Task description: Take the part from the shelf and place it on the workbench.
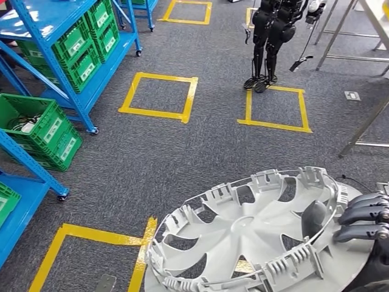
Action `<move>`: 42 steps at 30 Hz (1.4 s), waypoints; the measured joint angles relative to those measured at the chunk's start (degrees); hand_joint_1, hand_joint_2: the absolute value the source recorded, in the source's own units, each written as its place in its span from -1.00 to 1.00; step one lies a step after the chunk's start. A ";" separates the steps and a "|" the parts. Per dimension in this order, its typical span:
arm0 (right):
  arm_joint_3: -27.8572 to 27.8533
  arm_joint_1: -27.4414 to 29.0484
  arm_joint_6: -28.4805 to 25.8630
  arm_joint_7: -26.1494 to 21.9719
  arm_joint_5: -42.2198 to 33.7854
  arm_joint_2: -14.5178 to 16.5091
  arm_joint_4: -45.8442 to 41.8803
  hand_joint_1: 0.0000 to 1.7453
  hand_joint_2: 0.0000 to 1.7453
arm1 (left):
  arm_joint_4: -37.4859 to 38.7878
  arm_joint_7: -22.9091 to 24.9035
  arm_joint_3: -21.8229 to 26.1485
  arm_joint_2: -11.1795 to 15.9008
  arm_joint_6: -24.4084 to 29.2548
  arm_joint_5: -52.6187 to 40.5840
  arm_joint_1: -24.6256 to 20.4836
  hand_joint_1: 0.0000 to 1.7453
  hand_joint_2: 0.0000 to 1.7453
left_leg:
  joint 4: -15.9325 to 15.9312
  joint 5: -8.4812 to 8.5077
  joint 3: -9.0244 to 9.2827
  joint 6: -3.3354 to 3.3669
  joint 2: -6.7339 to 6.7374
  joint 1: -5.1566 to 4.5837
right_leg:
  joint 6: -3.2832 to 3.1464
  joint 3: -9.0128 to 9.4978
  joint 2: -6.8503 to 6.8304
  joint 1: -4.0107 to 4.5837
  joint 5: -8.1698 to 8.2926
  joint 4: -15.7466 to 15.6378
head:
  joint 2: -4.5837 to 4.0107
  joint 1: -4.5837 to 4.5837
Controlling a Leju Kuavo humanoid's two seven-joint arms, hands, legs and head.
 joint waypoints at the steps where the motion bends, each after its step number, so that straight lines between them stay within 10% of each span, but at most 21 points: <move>1: 0.00 -0.01 0.00 0.00 -0.02 0.00 0.01 1.00 1.00 | 0.00 0.02 0.01 -0.01 -0.03 -0.03 0.06 -1.00 1.00 | -0.05 0.04 0.00 0.17 0.99 -0.12 | 0.09 -1.55 -1.94 0.11 -1.80 3.33 | 0.00 0.12; 3: 0.01 0.02 0.01 0.01 -0.04 0.00 0.01 1.00 1.00 | 0.00 0.14 0.05 0.01 -0.08 -0.08 0.26 -1.00 1.00 | -0.03 -0.01 -0.09 0.29 3.02 -0.30 | 0.34 -4.95 -3.47 0.08 -4.93 10.64 | 0.00 0.28; 5: 0.01 0.08 0.01 0.01 -0.13 0.00 0.02 1.00 1.00 | 0.00 0.31 0.10 0.03 -0.13 -0.19 0.25 -1.00 1.00 | -0.01 -0.09 -0.11 0.28 4.92 -0.35 | 0.48 -5.26 -3.97 0.05 -4.52 12.01 | 0.00 0.27; 9: 0.00 -0.01 0.01 0.01 -0.74 0.00 0.01 1.00 1.00 | 0.00 0.39 0.14 -0.04 -0.31 -0.52 -0.05 -1.00 1.00 | 0.19 -0.62 0.27 -0.41 7.61 -0.67 | -0.04 3.01 -7.61 0.50 0.71 -1.86 | 0.00 0.25; 12: 0.03 -0.02 0.01 -0.01 -1.44 0.01 0.03 1.00 1.00 | 0.00 0.39 0.24 -0.10 -0.01 -0.20 -0.23 -1.00 1.00 | 0.32 -0.81 0.48 -1.06 9.19 -0.93 | -0.92 3.78 -7.27 0.86 0.87 -3.61 | 0.00 0.16; 15: 0.37 -0.30 0.01 -0.03 -2.15 0.02 0.16 1.00 1.00 | -0.02 0.40 0.51 -0.34 0.42 0.30 -0.75 -1.00 1.00 | 3.11 -3.14 -0.45 -1.86 6.51 -0.57 | -1.87 3.65 -5.51 0.53 1.32 -3.94 | 0.00 0.04; 18: 1.26 -1.10 0.01 -0.09 -3.21 0.04 0.79 1.00 1.00 | -0.02 0.82 1.23 -0.55 0.62 0.72 -0.96 -1.00 1.00 | 14.12 -8.34 -5.35 -2.14 3.05 -0.43 | -2.47 3.57 -3.44 0.52 1.54 -3.98 | 0.00 -0.15; 20: 1.92 -1.59 0.01 -0.15 -3.96 0.04 1.32 1.00 1.00 | -0.01 1.32 1.69 -0.74 0.69 1.03 -1.28 -1.00 1.00 | 17.06 -8.06 -7.02 -2.03 2.78 -0.43 | -2.55 3.55 -1.74 0.66 1.64 -3.95 | 0.00 -0.15; 24: 3.25 -3.05 0.01 -0.20 -5.10 0.04 2.12 1.00 1.00 | -0.02 2.06 2.62 -0.99 0.83 1.47 -2.73 -1.00 1.00 | 4.97 -0.64 -2.45 -1.30 -0.87 -0.29 | -2.13 3.27 1.30 0.75 1.94 -3.61 | 0.00 -0.13; 28: 4.56 -4.40 0.01 -0.27 -6.73 0.02 3.17 1.00 1.00 | -0.02 3.50 3.48 -1.30 1.04 2.05 -4.18 -1.00 1.00 | 0.98 0.16 -1.21 -0.64 -1.26 -0.39 | -0.80 1.81 3.43 0.37 2.55 -3.35 | 0.00 -0.10; 32: 6.03 -6.37 0.01 -0.49 -8.61 -0.05 4.58 1.00 1.00 | -0.02 5.04 4.71 -1.51 1.13 2.91 -6.11 -1.00 1.00 | 0.25 0.82 -1.23 0.28 1.83 -0.39 | -0.02 -2.66 -2.18 0.54 -2.17 4.78 | 0.00 0.34; 35: 7.22 -7.74 0.01 -0.58 -10.04 -0.18 6.03 1.00 1.00 | -0.02 6.21 5.82 -1.40 1.22 3.85 -7.07 -1.00 1.00 | 0.30 0.74 -1.35 0.39 4.59 -0.50 | 0.53 -5.96 -3.75 0.30 -4.63 12.28 | 0.00 0.43; 39: 8.66 -9.82 0.01 -0.72 -11.67 -0.30 7.76 1.00 1.00 | -0.03 7.46 7.14 -1.32 1.27 4.75 -9.14 -1.00 1.00 | 0.47 0.36 -1.17 -0.19 7.28 -0.66 | 0.32 1.24 -7.30 0.35 0.76 -0.11 | 0.00 0.40; 42: 9.80 -11.49 0.01 -0.81 -13.55 -0.39 9.18 1.00 1.00 | -0.04 9.32 8.23 -1.07 1.29 5.76 -10.38 -1.00 1.00 | 0.64 0.17 -1.11 -1.03 8.93 -1.04 | -0.94 2.98 -7.99 0.95 1.19 -3.34 | 0.00 0.29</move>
